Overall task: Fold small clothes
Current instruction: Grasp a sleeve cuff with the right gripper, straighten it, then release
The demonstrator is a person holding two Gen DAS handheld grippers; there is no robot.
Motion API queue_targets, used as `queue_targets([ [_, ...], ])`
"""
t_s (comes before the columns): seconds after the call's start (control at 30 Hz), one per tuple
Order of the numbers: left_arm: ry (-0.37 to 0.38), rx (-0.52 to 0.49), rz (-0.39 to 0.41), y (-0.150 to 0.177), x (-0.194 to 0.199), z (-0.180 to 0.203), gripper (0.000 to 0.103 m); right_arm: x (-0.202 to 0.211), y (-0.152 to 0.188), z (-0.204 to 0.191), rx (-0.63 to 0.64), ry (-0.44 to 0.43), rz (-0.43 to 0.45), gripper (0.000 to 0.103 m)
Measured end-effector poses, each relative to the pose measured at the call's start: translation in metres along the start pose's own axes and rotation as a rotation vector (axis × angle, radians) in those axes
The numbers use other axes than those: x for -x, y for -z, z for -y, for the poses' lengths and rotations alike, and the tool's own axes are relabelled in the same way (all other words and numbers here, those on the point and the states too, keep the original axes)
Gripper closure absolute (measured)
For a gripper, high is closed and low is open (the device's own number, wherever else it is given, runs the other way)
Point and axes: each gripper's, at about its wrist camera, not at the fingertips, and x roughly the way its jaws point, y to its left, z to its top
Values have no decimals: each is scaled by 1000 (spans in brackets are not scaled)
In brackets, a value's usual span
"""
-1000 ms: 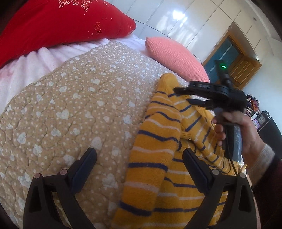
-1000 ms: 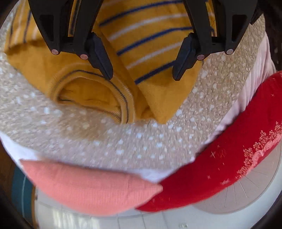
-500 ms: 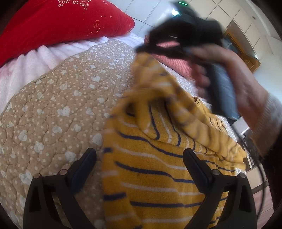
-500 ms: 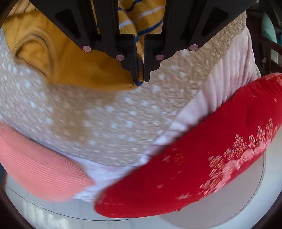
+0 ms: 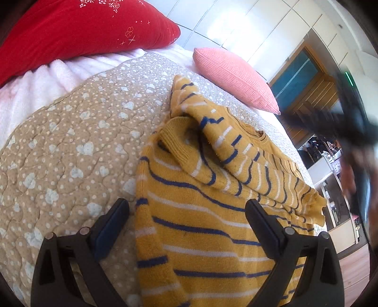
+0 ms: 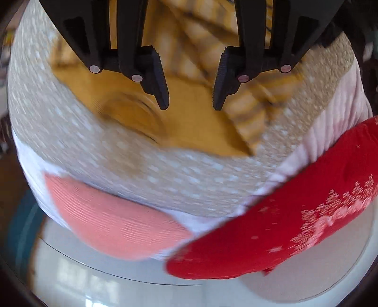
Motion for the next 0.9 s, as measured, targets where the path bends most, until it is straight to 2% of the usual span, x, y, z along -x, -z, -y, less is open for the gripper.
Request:
queue_targets([
  [0.07, -8, -4, 0, -1, -3, 2, 5, 11, 33, 31, -42, 54, -7, 63],
  [0.1, -13, -7, 1, 0, -3, 3, 5, 15, 48, 42, -69, 55, -9, 64],
  [0.17, -17, -9, 1, 0, -5, 4, 5, 19, 75, 60, -141, 15, -9, 67],
  [0.23, -14, -7, 4, 0, -5, 4, 5, 16, 98, 65, -197, -61, -23, 67],
  [0.33, -4, 0, 9, 1, -4, 3, 5, 10, 136, 52, -205, -194, -74, 67],
  [0.43, -4, 2, 11, 2, -2, 3, 5, 20, 172, 18, -97, -268, -109, 67],
  [0.5, -8, 0, 11, 2, -2, 3, 5, 24, 194, -5, -24, -346, -176, 67],
  [0.57, -8, -1, 11, 2, -2, 3, 5, 35, 206, -19, 67, -309, -197, 67],
  [0.63, -7, 1, 11, 3, -2, 3, 5, 51, 205, -16, 81, -294, -149, 67],
  [0.73, -7, 0, 11, 3, -2, 4, 5, 79, 186, 16, -39, -238, 11, 66],
  [0.8, -7, 0, 12, 3, -2, 4, 5, 83, 175, 36, -106, -138, 93, 55],
  [0.83, -6, 0, 12, 3, -2, 4, 5, 77, 169, 44, -136, -99, 100, 50],
  [0.9, 3, 2, 17, 3, -1, 3, 4, 55, 161, 57, -200, -73, 70, 50],
])
